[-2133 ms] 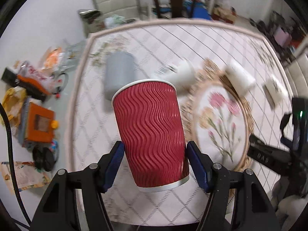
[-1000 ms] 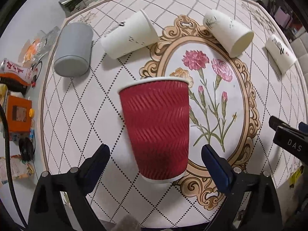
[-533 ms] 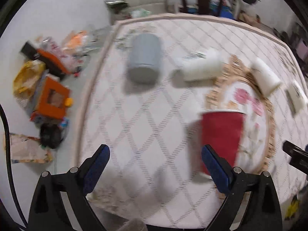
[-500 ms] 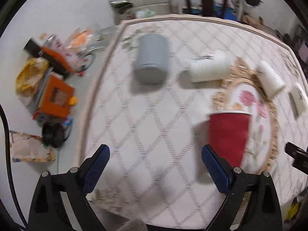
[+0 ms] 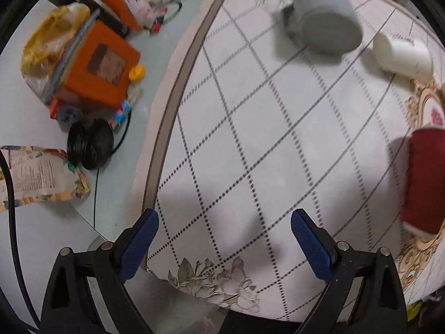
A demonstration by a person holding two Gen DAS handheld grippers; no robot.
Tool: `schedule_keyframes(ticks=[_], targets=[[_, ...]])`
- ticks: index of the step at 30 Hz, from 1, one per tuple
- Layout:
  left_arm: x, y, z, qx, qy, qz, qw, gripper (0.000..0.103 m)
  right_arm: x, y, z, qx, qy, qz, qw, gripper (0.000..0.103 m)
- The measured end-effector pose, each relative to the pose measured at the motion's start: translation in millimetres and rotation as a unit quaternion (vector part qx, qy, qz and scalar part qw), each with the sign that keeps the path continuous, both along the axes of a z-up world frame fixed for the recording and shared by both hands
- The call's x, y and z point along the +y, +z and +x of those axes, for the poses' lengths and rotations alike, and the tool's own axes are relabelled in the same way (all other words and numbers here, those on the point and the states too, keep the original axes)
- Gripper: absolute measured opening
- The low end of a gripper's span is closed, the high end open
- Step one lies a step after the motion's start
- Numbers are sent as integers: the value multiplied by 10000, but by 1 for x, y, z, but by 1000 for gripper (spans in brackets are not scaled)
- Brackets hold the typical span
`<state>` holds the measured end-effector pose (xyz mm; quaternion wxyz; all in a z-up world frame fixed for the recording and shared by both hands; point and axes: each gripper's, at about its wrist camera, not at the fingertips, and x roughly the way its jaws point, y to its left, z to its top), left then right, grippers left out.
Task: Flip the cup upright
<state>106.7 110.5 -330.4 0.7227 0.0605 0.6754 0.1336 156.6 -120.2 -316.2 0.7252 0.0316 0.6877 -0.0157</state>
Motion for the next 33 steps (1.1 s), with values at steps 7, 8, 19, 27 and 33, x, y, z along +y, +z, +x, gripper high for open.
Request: schedule_keyframes(ticks=[7,8,19,27,33], targets=[[6,-11,-2,185,-65,-155,9997,97,14,-27,19,430,-64,154,9989,79],[6,-11,-2,194,-71,-175,9996,97,15,-31,20,490,-77,179,9986,77],[8,-6,1,268,-51,-304,9992,97,14,-33,18,394,-193,237,9988,74],[4,-11,2,529,48,-632,9966,97,1,19,-8,-1206,-376,239,9917,74],[-5,-24,5,611,-127,-479,9969,97,5,30,-8,-2409,-473,88,9694,74]])
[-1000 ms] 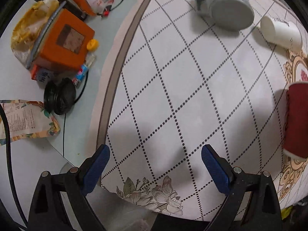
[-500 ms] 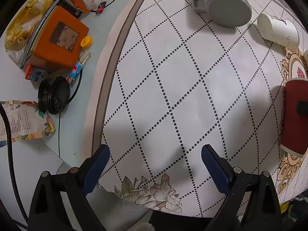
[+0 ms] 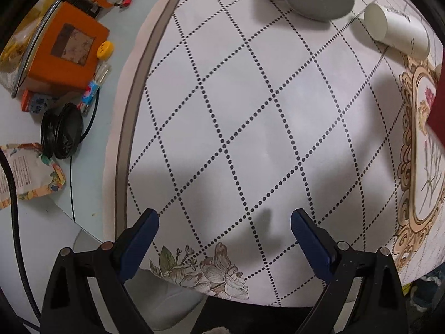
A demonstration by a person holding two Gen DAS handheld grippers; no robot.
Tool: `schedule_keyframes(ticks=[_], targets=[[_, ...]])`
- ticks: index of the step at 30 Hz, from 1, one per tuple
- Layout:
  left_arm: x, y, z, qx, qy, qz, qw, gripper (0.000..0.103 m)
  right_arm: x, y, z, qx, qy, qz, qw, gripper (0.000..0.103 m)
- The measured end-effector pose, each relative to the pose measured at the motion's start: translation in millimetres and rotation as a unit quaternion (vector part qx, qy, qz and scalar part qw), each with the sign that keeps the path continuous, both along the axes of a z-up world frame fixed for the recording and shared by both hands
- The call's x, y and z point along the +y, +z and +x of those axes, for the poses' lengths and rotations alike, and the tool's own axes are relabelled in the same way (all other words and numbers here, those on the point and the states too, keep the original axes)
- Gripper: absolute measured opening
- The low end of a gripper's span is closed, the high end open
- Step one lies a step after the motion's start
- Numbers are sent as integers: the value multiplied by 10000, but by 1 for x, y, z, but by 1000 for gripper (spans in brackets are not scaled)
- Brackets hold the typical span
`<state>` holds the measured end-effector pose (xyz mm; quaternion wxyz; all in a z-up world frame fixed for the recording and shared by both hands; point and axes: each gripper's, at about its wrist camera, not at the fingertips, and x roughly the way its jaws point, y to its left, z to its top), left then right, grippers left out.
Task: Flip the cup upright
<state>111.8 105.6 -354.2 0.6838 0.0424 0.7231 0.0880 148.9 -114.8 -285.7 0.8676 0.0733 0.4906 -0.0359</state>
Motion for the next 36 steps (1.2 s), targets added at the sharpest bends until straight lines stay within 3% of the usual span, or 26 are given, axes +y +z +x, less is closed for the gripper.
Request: schedule_keyframes(ticks=[5,10,14,18,21,28,36], targets=[[-11,-7,3,-61,-204,142,9997,97,6,-16,-2,-784,-217,-327,9962,74],[-20,-9,1,-124,-356,173,9991,97,5,-34,-14,-1116,-236,-498,9922,74],[-22,-4,-6,-220,-399,133,9989,97,7,-35,-28,-1109,-116,-555,9922,76],[-32,10,-19,-412,-471,104,9980,97,5,-37,-42,-800,-95,-466,9957,77],[-38,23,-25,-568,-569,91,9967,97,2,-35,-53,-618,-147,-490,9968,89],[-48,67,-39,-963,-689,16,9930,97,-5,-9,-85,-430,-242,-650,9967,96],[-54,127,-72,-1515,-758,-107,9855,97,-23,62,-131,-360,-457,-907,9942,103]])
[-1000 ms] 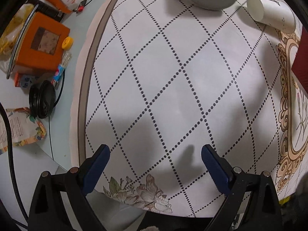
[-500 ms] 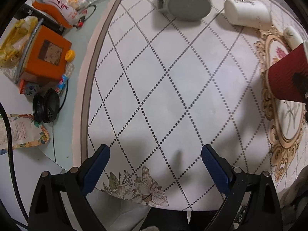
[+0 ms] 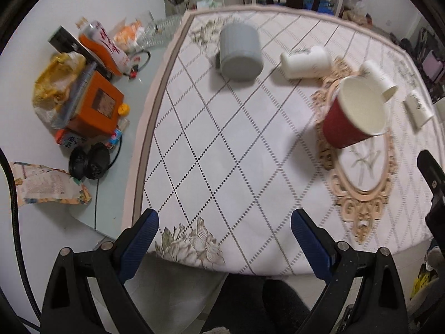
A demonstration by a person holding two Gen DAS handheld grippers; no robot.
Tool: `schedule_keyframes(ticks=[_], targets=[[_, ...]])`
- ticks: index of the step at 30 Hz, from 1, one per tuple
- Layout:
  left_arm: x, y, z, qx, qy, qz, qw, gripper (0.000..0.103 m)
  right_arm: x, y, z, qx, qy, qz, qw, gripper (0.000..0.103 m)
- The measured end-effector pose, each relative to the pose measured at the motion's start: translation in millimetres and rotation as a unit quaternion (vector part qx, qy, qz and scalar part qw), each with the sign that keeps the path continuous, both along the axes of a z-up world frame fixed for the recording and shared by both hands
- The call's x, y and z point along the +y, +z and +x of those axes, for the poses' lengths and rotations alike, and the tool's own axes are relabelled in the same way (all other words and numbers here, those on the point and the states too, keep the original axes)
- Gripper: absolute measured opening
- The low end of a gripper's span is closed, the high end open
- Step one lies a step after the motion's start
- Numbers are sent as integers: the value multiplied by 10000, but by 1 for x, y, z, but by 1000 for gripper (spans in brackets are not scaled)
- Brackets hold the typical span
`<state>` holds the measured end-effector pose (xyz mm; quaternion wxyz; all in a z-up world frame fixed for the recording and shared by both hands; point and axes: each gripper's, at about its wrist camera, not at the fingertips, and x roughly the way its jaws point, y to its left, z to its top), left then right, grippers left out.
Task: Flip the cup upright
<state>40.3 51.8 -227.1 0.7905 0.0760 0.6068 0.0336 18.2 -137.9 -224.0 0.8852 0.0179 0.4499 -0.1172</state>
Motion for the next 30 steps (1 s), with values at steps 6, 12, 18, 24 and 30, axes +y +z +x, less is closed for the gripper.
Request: schedule_keyframes(ticks=[6,12,18,24,30], targets=[[-18,66,-47,-666,-48,-112,9977,97,-15,67,-46,-86,-4,-29,10000,103],[-32,123,-91,-1255,-165,-198,9918,97,-21,126,-94,-207,92,-89,9997,103],[-37,164,-127,-1669,-221,-286,9853,97,-26,172,-138,-385,144,-54,9991,103],[-39,189,-151,-1884,-250,-351,9811,97,-25,209,-169,-596,174,-43,9981,103],[-33,204,-160,-1997,-153,-411,9789,97,-26,230,-183,-768,206,3,9968,103]])
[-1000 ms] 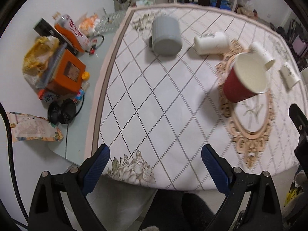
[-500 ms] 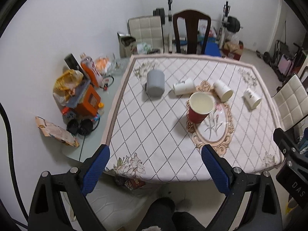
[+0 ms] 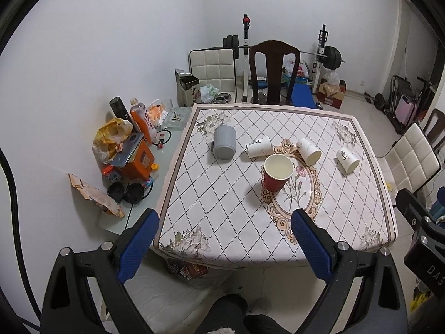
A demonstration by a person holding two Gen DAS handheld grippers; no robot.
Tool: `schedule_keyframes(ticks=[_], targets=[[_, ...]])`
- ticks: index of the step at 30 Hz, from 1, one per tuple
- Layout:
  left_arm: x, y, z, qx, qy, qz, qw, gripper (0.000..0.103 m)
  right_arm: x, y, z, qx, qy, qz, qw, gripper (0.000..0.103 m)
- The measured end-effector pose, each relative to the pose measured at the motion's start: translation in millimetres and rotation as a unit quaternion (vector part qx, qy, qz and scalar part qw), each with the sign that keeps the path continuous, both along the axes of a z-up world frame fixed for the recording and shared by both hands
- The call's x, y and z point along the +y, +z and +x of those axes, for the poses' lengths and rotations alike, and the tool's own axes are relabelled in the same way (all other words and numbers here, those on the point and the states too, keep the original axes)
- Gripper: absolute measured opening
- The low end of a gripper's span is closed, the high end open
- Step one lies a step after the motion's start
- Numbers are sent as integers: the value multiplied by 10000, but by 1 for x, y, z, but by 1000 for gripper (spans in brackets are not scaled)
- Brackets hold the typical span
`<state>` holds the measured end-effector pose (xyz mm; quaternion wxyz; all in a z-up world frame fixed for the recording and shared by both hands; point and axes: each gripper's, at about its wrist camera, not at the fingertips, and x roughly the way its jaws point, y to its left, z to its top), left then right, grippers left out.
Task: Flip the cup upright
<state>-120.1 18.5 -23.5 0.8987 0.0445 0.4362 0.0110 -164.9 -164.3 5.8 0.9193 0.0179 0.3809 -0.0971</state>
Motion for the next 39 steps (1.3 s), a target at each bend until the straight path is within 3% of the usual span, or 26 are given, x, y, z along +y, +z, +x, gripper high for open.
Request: schedule_keyframes(ticks=[23,39], targets=[[8,5,-6,-64,95,-18,9999,103,10,7,-5,30,143,12,9999,103],[9,5,-6,-95,61,-2,9999,103,14,-6,-6,129,132,37,9998,103]])
